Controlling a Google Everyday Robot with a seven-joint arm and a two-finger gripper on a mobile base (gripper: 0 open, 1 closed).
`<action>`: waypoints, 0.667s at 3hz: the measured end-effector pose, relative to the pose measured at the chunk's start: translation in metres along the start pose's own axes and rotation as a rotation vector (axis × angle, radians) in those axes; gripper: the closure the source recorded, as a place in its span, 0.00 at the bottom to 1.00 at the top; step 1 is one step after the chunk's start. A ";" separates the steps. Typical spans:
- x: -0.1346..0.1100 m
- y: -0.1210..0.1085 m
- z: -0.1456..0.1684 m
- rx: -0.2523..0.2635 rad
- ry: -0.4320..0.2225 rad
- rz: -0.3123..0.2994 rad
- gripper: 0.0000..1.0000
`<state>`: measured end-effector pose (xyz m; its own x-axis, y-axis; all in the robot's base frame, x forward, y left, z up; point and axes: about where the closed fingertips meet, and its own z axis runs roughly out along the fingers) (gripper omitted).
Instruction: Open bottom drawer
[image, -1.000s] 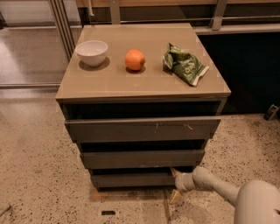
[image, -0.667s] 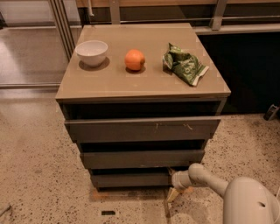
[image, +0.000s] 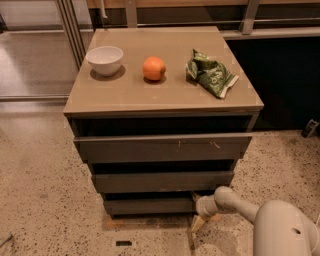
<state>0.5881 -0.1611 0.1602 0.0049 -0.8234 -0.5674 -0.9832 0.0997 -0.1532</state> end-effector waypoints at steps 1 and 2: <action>-0.003 0.012 0.000 -0.059 0.024 0.009 0.00; -0.003 0.028 -0.006 -0.114 0.044 0.038 0.00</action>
Offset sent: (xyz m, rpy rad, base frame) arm -0.0452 -0.0056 0.0100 -0.0589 0.1913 0.0286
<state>0.5598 -0.1596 0.1629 -0.0385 -0.8443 -0.5345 -0.9969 0.0691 -0.0375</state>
